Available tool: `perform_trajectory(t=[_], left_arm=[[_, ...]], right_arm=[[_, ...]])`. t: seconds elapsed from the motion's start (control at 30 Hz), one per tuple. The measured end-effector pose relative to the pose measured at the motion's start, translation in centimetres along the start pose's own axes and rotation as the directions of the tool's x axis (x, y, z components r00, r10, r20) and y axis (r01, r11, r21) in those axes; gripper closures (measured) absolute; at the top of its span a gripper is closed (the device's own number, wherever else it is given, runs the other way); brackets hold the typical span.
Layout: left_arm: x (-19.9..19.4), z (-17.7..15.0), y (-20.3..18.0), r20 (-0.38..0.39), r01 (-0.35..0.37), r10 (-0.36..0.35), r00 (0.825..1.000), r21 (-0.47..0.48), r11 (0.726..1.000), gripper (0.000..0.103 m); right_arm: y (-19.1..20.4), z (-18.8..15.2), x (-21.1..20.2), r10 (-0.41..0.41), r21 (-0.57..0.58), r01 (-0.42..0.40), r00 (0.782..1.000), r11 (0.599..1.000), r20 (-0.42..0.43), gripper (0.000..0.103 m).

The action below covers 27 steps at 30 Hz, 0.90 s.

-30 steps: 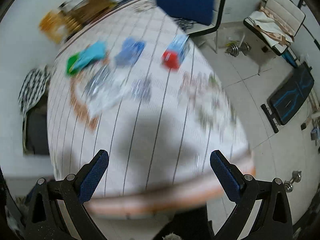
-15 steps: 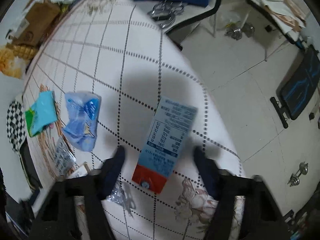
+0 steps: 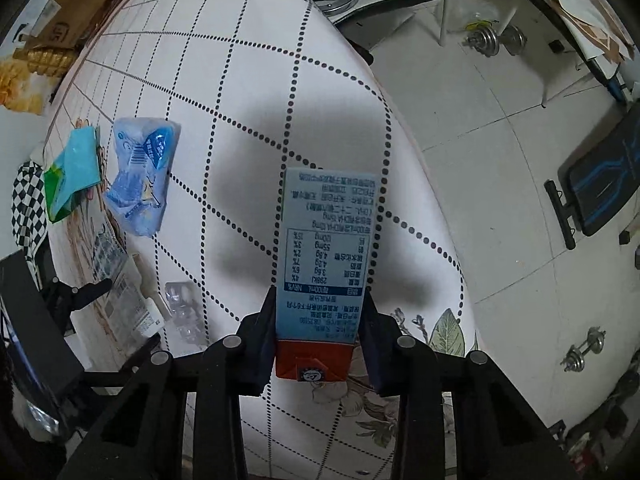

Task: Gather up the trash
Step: 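Grasp the white medicine leaflet box with the left gripper while the right grasps the blue-and-red drink carton, then carry the leaflet box and carton over the trash bin and release both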

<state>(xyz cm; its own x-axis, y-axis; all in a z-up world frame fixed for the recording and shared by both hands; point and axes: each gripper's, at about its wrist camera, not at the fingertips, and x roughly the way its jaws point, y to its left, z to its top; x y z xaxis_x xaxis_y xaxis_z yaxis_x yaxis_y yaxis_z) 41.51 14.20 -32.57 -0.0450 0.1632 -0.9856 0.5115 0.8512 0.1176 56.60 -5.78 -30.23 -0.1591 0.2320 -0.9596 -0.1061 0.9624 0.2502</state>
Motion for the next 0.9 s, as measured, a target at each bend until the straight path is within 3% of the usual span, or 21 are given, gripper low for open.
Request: perform_trajectory(t=[0.13,0.23,0.3,0.33,0.37,0.4,0.43,0.47,0.57,0.67,0.8,0.9], left_arm=[[-0.1,-0.7,0.4,0.003,0.018,-0.018,1.0,-0.082,0.996,0.03],[0.3,-2.5,1.3,-0.042,0.04,-0.056,0.998,-0.313,0.949,0.03],[0.9,-5.2,2.6,-0.067,0.096,-0.169,0.983,-0.599,0.795,0.03],[1.0,-6.3,3.0,-0.044,0.125,-0.211,0.976,-0.683,0.72,0.03],[1.0,-7.8,3.3,0.007,0.174,-0.266,0.964,-0.773,0.611,0.03],[0.9,-8.8,3.5,0.054,0.213,-0.293,0.954,-0.814,0.54,0.03],[0.9,-9.4,3.5,0.082,0.23,-0.3,0.95,-0.834,0.501,0.029],[0.9,-9.8,3.5,0.103,0.242,-0.298,0.949,-0.844,0.478,0.029],[0.8,-10.1,2.6,0.11,0.226,-0.251,0.962,-0.836,0.5,0.028],[1.1,-9.2,-0.1,0.031,0.127,-0.168,0.985,-0.793,0.596,0.027],[0.5,-9.6,-1.2,0.047,0.105,-0.109,0.993,-0.778,0.619,0.031],[-0.5,-9.5,-3.5,0.05,0.085,-0.074,0.996,-0.781,0.619,0.031]], right_arm=[[0.4,-0.1,0.1,-0.015,-0.019,0.015,1.0,1.0,-0.007,0.067],[0.9,-0.5,0.2,-0.023,-0.044,0.022,1.0,0.999,-0.02,0.068],[1.3,-1.1,0.3,-0.043,-0.075,0.041,0.999,0.996,-0.026,0.068],[1.4,-1.3,0.3,-0.053,-0.087,0.05,0.998,0.995,-0.026,0.068],[1.6,-1.7,0.4,-0.069,-0.11,0.066,0.997,0.992,-0.028,0.068],[1.8,-1.9,0.4,-0.076,-0.119,0.072,0.997,0.99,-0.029,0.068],[2.0,-2.3,0.5,-0.088,-0.136,0.083,0.996,0.987,-0.031,0.068],[2.1,-2.4,0.6,-0.098,-0.145,0.092,0.995,0.985,-0.03,0.068],[2.7,-2.6,0.8,-0.123,-0.158,0.118,0.992,0.98,-0.02,0.067],[3.4,-2.4,1.0,-0.145,-0.16,0.141,0.989,0.977,-0.015,0.065],[4.0,-2.3,1.6,-0.181,-0.174,0.177,0.983,0.969,-0.01,0.066],[4.1,-2.7,1.1,-0.184,-0.188,0.186,0.983,0.965,0.029,0.069]])
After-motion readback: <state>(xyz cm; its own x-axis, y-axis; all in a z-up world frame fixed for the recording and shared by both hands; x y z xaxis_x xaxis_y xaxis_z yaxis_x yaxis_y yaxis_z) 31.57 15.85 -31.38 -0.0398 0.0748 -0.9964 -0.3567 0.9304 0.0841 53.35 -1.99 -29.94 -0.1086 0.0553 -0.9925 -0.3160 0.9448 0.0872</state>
